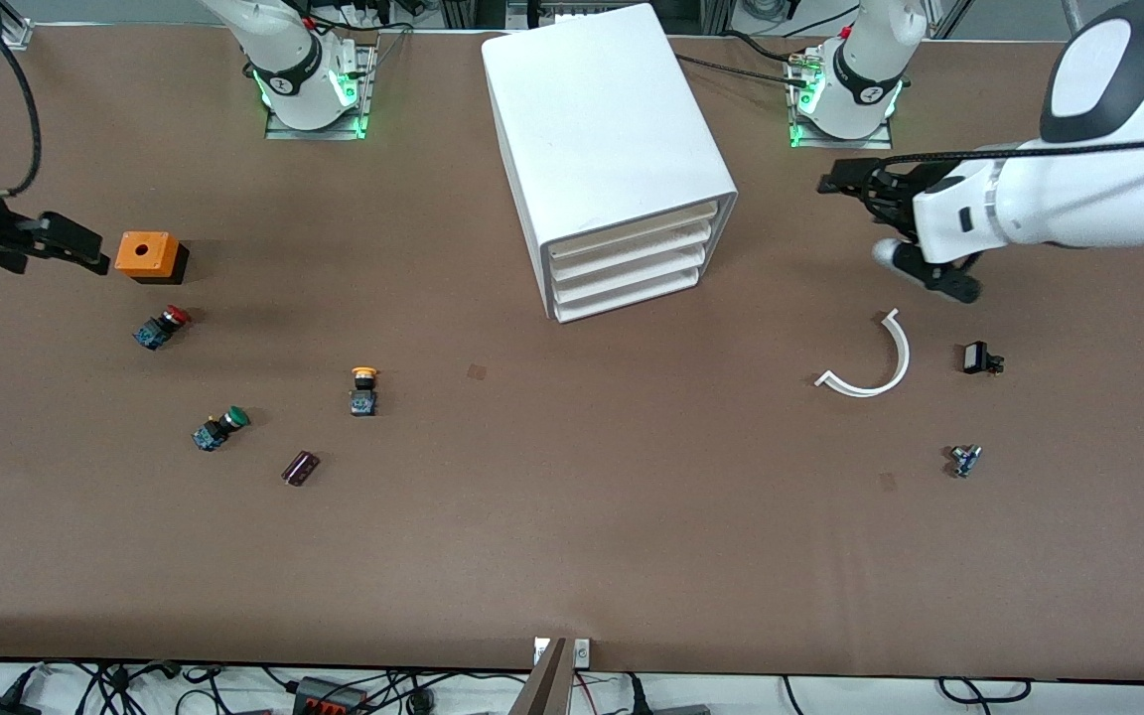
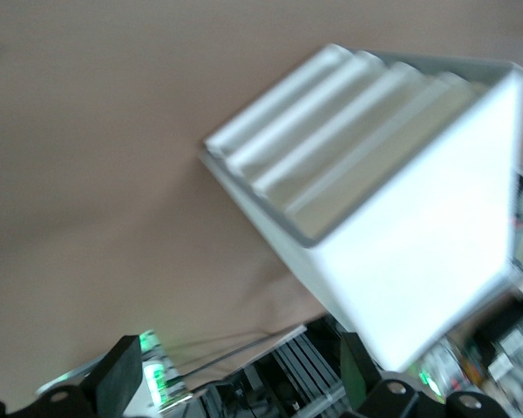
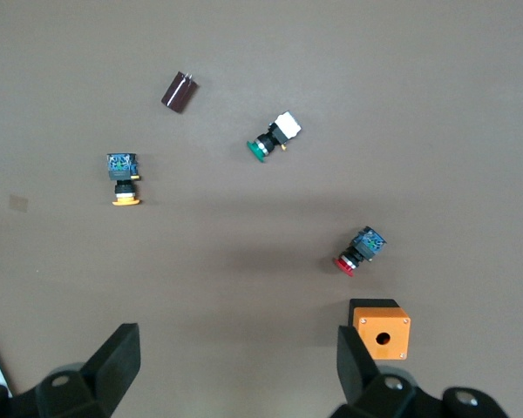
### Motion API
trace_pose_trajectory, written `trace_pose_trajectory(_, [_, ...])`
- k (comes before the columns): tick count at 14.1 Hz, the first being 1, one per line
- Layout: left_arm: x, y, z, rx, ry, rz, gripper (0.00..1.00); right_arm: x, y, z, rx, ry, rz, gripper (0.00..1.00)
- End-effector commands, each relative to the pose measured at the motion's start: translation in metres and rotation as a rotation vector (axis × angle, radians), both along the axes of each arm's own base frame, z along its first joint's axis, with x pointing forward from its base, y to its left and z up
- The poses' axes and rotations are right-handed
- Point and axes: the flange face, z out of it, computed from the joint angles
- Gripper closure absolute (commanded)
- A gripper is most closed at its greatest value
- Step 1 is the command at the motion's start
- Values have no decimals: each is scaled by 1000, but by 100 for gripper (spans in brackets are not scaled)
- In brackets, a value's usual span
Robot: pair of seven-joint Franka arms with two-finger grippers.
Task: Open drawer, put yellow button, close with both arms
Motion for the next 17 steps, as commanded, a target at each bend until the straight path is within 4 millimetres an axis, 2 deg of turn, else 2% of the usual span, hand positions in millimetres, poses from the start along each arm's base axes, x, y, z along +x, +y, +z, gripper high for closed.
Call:
trace_pose_trajectory(1, [16, -11, -47, -282, 66, -110, 0, 16, 16, -31, 3, 26, 36, 0])
trace_pose_trajectory(4, [33, -27, -106, -538, 110, -99, 0, 35, 51, -75, -4, 53, 89, 0])
trace_pose_trajectory(6, [42, -33, -145, -663, 130, -47, 0, 45, 81, -108, -9, 68, 130, 0])
trace_pose_trajectory(9, [46, -39, -192, -791, 95, -10, 5, 58, 107, -152, -11, 79, 163, 0])
trace_pose_trajectory(11, [36, -47, -217, -818, 87, 25, 10, 65, 123, -180, 12, 74, 167, 0])
trace_pose_trajectory(13, [23, -61, -233, -817, 113, 45, 10, 73, 142, -214, 28, 57, 154, 0])
trace_pose_trajectory(16, [17, -75, -240, -806, 117, 39, 12, 77, 176, -258, 20, 31, 151, 0])
trace_pose_trajectory(17, [9, -80, -246, -804, 136, 31, 12, 76, 183, -272, 16, 35, 146, 0])
